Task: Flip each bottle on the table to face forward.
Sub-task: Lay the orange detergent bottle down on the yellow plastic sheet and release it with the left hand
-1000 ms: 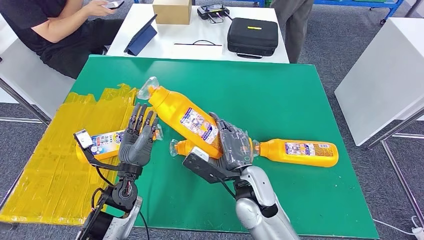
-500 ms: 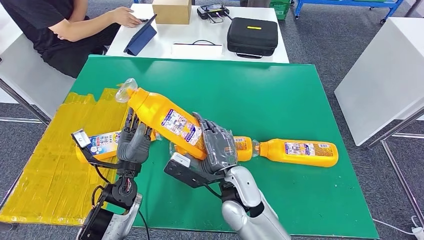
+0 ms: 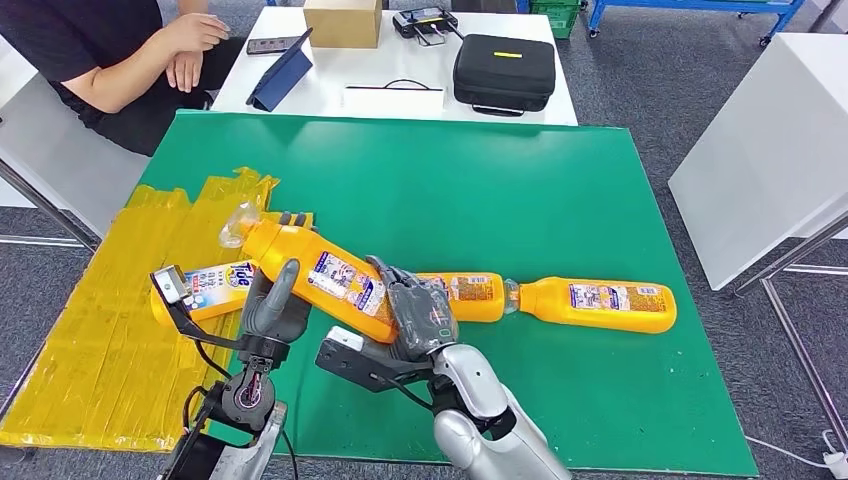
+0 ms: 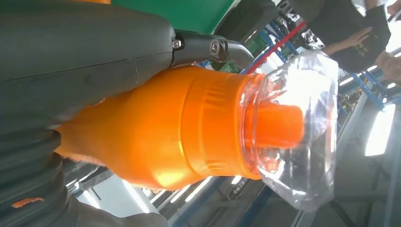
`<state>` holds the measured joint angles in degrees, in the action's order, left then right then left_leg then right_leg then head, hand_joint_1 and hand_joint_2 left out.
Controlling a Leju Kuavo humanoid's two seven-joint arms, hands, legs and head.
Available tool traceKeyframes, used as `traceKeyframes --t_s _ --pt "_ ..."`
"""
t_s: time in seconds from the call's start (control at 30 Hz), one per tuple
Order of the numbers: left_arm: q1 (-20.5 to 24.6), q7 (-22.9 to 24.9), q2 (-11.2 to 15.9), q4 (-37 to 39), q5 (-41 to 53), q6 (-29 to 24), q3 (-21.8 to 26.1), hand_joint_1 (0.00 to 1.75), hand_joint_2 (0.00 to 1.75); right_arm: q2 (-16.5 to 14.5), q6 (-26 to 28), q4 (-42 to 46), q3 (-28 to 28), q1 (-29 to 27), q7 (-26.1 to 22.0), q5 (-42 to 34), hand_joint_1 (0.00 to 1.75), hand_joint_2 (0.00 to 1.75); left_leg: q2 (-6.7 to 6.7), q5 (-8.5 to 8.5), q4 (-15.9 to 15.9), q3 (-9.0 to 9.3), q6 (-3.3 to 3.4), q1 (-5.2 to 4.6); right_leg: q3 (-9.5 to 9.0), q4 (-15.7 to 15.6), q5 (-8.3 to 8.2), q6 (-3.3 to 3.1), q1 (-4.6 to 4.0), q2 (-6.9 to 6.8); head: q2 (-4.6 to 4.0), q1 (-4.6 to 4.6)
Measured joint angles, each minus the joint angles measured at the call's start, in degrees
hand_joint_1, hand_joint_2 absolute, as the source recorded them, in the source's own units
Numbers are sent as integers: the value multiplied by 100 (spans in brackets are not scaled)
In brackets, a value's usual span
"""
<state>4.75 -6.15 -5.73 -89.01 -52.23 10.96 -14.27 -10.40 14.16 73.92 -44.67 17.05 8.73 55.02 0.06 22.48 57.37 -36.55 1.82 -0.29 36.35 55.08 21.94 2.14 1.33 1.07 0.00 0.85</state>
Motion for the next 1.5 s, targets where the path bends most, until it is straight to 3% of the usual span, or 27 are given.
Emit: traceKeyframes --t_s 0.3,0.67,1.27,1.4,1.5 --pt "-128 38 4 -141 -19 32 -142 0 175 -109 -126 -185 179 140 -7 134 175 175 -1 -1 0 0 0 0 0 0 -1 0 0 -1 0 -2" --pt "62 -184 2 -142 269 -268 -419 0 175 -226 -235 -202 159 244 125 100 175 175 -1 -1 0 0 1 0 0 0 -1 1 0 -1 0 -2" --pt "-66 -72 2 -69 331 -621 -667 0 175 -368 -175 -533 -541 607 266 355 175 175 5 -1 0 -3 0 0 11 0 -1 0 0 2 0 -1" --pt "-78 -87 2 2 320 -639 -664 170 175 -413 -135 -717 -644 682 262 389 175 175 5 -1 0 -3 0 0 12 0 -1 0 0 2 0 -1" --pt "-98 -161 2 16 327 -699 -654 175 175 -457 -99 -854 -682 724 252 389 175 175 7 -1 0 -3 0 0 13 0 -1 0 0 2 0 0"
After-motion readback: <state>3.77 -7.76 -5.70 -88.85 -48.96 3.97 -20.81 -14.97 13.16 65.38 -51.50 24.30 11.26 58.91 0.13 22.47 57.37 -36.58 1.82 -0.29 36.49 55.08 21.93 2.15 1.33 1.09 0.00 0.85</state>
